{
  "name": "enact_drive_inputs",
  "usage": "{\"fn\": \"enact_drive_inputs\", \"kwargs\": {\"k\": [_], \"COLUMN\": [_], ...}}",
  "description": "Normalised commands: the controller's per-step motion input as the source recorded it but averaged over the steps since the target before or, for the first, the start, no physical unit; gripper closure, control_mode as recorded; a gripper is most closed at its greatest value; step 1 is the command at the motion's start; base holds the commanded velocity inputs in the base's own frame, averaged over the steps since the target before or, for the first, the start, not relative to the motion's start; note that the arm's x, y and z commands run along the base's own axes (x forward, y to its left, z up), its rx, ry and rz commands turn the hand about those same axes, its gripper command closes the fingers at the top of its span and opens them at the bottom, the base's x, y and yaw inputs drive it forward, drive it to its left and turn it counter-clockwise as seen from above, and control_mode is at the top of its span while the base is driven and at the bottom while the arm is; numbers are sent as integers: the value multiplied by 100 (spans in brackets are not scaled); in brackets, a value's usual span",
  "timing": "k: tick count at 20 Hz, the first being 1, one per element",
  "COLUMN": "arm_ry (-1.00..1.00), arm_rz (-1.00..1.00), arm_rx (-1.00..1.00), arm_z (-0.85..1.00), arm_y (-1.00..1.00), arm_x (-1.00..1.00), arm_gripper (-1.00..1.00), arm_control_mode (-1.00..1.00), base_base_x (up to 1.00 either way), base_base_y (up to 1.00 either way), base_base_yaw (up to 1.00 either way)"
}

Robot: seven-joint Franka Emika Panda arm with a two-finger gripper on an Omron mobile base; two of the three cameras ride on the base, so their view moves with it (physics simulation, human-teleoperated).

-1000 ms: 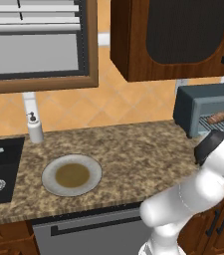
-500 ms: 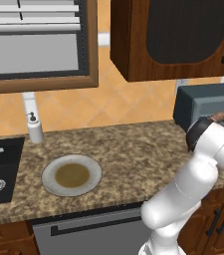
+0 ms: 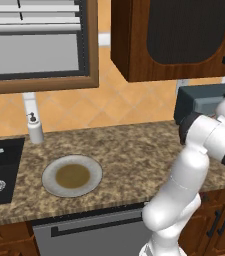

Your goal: Pick up the kebab skewer and baguette bread, and place them inside the toaster oven. Close the toaster oven door and start by setting the timer.

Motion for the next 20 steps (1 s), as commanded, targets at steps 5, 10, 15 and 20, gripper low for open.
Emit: {"fn": "enact_drive_inputs", "kwargs": {"k": [5,10,15,20], "arm_ry": [0,0,0,1], "arm_rz": [0,0,0,0], "arm_rx": [0,0,0,0], "arm_z": [0,0,0,-3], "arm_y": [-7,-7,-5,-1], "arm_x": [30,25,23,21], "arm_gripper": [100,100,100,100], "arm_control_mode": [-100,-100,-100,-100], "base_base_x": [0,0,0,0], "base_base_y": [0,0,0,0], "base_base_yaw": [0,0,0,0]}}
